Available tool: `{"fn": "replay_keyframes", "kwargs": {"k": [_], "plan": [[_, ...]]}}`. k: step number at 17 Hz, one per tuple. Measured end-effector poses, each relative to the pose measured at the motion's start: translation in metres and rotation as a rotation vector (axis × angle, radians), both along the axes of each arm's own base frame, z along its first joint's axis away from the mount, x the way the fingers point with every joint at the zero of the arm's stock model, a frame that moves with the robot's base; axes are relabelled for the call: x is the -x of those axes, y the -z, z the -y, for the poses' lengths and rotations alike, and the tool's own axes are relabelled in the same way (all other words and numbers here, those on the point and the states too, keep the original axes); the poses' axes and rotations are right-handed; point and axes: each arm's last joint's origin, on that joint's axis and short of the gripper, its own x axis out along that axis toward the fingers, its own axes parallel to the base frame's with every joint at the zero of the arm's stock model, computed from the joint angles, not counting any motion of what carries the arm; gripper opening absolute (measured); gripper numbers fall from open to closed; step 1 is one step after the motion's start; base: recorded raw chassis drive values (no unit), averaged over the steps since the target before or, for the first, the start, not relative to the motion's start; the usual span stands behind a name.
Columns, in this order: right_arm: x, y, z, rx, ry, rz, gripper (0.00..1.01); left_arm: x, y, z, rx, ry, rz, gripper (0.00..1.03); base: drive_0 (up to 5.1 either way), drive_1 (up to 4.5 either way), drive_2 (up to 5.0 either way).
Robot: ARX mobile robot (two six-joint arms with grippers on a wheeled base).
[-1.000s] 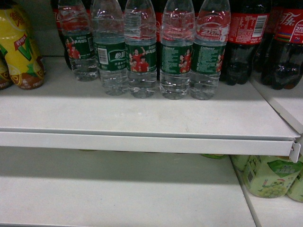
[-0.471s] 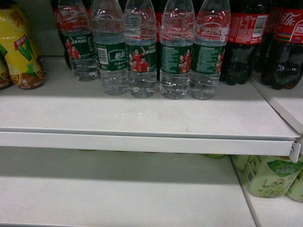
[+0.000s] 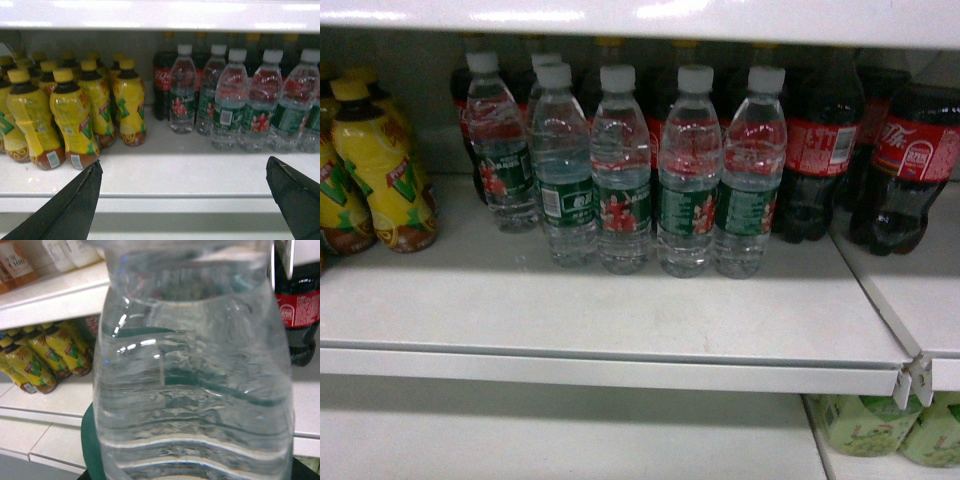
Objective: Move water from second to third shelf
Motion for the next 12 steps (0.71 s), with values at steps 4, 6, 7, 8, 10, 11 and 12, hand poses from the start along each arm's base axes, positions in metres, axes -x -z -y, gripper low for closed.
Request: {"fn": "replay_keyframes", "kwargs": {"k": [4, 6, 7, 8, 10, 11, 12], "plan": [[-0.0001, -0.0016, 0.0000, 0.000, 0.001, 0.005, 0.42, 0.0000, 0.0001, 0.0000, 0.000, 0.001, -0.001, 0.98, 0.0, 0.00, 0.0], [-0.0001, -0.0016, 0.0000, -0.001, 0.001, 0.005, 0.42, 0.0000, 0.0001, 0.0001, 0.000, 0.002, -0.002, 0.98, 0.0, 0.00, 0.0], [-0.0001, -0.0016, 0.0000, 0.000, 0.001, 0.005, 0.42, 0.0000, 0.0000, 0.0000, 0.000, 0.000, 0.000, 0.98, 0.0, 0.00, 0.0], [-0.0001, -0.0019, 0.0000, 0.000, 0.001, 0.006, 0.42, 0.0000, -0.0003, 0.0000, 0.000, 0.000, 0.003, 0.98, 0.0, 0.00, 0.0], [-0.0002, -0.0046, 0.0000, -0.002, 0.001, 0.019, 0.42, 0.0000, -0.0003, 0.0000, 0.000, 0.001, 0.003, 0.98, 0.0, 0.00, 0.0], [-0.0002, -0.0049, 0.0000, -0.002, 0.001, 0.019, 0.42, 0.0000, -0.0002, 0.0000, 0.000, 0.001, 0.002, 0.98, 0.0, 0.00, 0.0], [-0.0002, -0.0049, 0.0000, -0.002, 0.001, 0.019, 0.42, 0.0000, -0.0001, 0.0000, 0.000, 0.001, 0.001, 0.98, 0.0, 0.00, 0.0]]}}
